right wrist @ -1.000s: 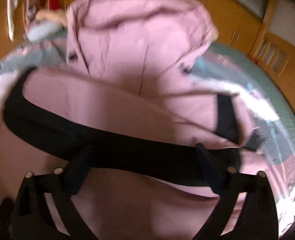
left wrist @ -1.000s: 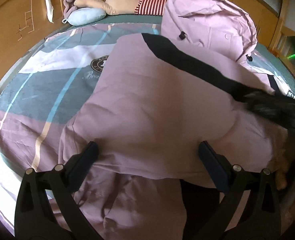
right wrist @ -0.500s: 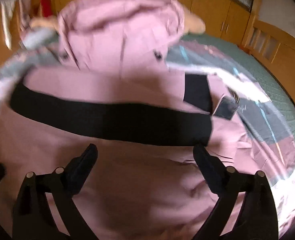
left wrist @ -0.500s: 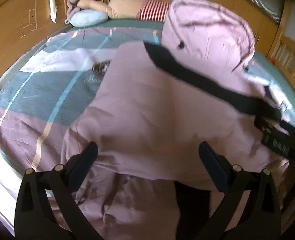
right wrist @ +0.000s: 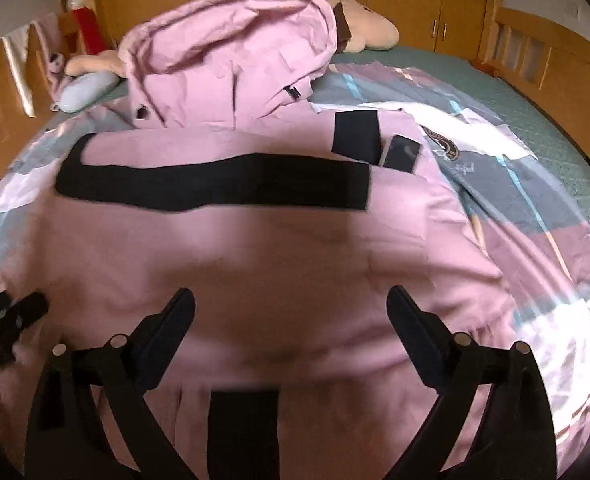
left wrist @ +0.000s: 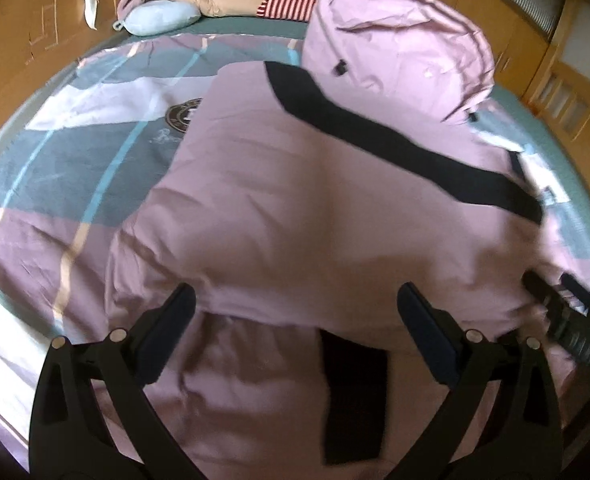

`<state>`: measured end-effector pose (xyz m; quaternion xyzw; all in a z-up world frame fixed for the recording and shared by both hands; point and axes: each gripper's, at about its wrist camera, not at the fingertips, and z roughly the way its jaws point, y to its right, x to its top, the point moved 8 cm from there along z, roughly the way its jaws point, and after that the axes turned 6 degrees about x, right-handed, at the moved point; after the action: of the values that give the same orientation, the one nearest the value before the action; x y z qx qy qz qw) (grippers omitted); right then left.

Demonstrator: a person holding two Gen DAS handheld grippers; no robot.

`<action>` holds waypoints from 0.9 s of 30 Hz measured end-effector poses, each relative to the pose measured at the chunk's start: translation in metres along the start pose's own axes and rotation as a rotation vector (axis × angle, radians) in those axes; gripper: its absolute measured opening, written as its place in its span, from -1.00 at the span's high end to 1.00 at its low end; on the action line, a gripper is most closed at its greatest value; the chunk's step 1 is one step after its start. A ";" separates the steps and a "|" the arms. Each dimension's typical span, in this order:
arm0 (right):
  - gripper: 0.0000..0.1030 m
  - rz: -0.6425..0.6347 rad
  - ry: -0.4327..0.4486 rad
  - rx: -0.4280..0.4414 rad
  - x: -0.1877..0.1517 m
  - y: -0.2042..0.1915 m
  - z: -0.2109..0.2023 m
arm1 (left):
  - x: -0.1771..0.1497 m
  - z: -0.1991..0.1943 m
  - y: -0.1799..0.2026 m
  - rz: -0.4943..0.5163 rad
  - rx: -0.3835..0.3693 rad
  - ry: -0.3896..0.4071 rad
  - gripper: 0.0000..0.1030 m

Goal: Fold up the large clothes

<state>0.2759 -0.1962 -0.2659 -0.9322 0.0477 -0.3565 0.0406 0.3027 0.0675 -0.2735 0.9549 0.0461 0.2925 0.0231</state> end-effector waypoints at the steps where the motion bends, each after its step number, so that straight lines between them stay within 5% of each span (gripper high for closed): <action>1: -0.89 -0.001 -0.004 -0.001 -0.007 0.003 -0.008 | -0.002 -0.002 0.004 0.005 -0.015 -0.004 -0.96; 7: -0.90 0.077 -0.134 0.013 -0.055 0.037 0.016 | -0.035 0.036 0.017 0.108 0.032 -0.111 -0.96; 13: -0.90 -0.005 -0.062 -0.014 -0.061 0.028 -0.020 | -0.034 0.039 0.018 0.132 0.020 -0.102 -0.96; 16: -0.91 -0.039 -0.182 -0.074 -0.097 0.040 -0.020 | -0.033 0.040 0.019 0.139 0.030 -0.101 -0.96; 22: -0.97 -0.134 -0.210 -0.064 -0.131 0.043 -0.046 | -0.035 0.040 0.021 0.145 0.035 -0.087 -0.96; 27: -0.97 -0.090 -0.131 -0.019 -0.138 0.045 -0.093 | -0.036 0.039 0.021 0.148 0.037 -0.072 -0.96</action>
<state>0.1089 -0.2287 -0.2927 -0.9550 0.0066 -0.2958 0.0185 0.2963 0.0419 -0.3246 0.9658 -0.0201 0.2580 -0.0148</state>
